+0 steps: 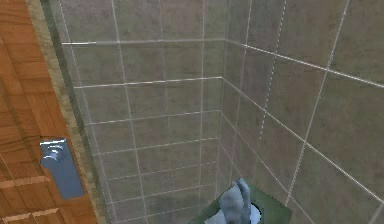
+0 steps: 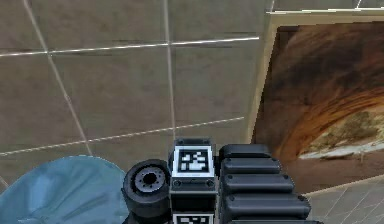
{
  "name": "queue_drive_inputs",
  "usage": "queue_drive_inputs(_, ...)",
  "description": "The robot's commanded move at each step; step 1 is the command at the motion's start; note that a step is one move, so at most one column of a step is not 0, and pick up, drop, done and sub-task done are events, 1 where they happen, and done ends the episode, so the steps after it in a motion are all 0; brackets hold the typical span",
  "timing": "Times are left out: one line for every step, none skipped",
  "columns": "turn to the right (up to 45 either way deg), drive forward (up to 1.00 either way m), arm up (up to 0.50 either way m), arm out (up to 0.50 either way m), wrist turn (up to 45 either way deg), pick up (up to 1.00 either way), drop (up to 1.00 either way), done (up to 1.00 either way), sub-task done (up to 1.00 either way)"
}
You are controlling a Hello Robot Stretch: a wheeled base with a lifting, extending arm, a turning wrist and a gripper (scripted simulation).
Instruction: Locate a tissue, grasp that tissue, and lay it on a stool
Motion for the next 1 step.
queue_drive_inputs(-45.0,0.0,0.0,0.0,0.0,0.0,0.0,0.0,0.0)
